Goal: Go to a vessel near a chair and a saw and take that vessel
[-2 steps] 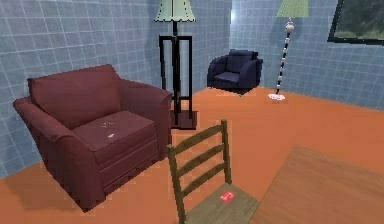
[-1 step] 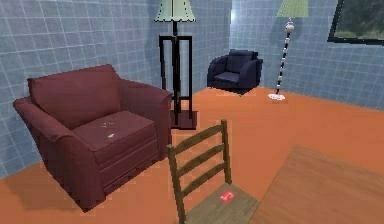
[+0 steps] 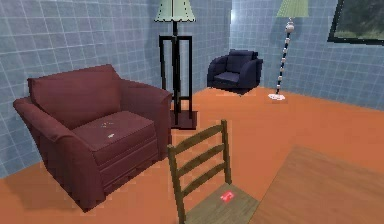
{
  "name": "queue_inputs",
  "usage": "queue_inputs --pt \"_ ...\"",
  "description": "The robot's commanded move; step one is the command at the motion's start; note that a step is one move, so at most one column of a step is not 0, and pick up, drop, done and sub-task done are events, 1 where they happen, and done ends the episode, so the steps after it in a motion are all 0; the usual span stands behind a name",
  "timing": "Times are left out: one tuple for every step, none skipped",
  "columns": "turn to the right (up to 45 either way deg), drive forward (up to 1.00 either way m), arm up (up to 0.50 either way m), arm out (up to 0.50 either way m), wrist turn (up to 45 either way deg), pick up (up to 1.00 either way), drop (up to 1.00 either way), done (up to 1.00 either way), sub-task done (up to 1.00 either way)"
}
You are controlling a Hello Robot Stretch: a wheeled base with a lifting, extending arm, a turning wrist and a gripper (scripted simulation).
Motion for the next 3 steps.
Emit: queue_inputs --pt "0.0 0.00 -0.30 0.00 0.0 0.00 0.00 0.00 0.00" --pt "0.0 0.00 0.00 0.00 0.0 1.00 0.00 0.00 0.00" --pt "0.0 0.00 0.10 0.00 0.0 0.00 0.00 0.00 0.00"
